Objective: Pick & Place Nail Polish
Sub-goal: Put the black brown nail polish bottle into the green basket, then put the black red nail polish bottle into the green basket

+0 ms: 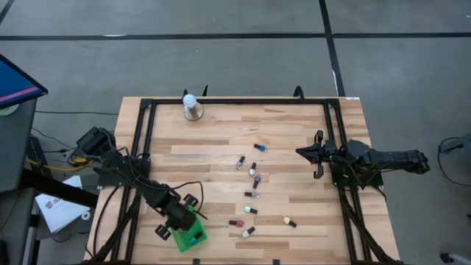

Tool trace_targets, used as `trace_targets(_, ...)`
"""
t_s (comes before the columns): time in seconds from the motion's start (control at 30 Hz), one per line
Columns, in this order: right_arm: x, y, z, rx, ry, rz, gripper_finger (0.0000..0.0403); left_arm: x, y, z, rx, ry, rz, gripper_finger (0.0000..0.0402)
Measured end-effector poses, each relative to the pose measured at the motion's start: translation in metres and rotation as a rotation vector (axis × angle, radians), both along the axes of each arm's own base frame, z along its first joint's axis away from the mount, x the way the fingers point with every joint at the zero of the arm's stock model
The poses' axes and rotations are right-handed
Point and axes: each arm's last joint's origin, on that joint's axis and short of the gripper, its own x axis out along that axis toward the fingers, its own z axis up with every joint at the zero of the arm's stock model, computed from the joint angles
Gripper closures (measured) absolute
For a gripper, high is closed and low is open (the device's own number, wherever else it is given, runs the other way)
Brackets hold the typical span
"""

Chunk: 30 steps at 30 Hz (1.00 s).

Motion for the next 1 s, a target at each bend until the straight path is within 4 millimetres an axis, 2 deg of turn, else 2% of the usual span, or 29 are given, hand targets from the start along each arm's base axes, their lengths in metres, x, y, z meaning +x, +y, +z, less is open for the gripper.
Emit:
trace_targets(0.27,0.000,0.000,0.000,0.000,0.000,0.000,0.0403,0.001,-0.001,0.001,-0.011,-0.014,0.000,0.0326)
trace_targets(0.67,0.000,0.000,0.000,0.002,0.000,0.000,0.0403,0.001,-0.002,0.005,-0.041,-0.011,0.015,0.0241)
trace_targets(0.83,0.000,0.000,0.000,0.002,0.000,0.000,0.0403,0.006,0.001,0.038,-0.115,-0.114,0.045,0.0214)
trace_targets(1.0,0.000,0.000,0.000,0.002,0.000,0.000,0.0403,0.010,0.018,0.089,-0.125,-0.346,0.162,0.0202)
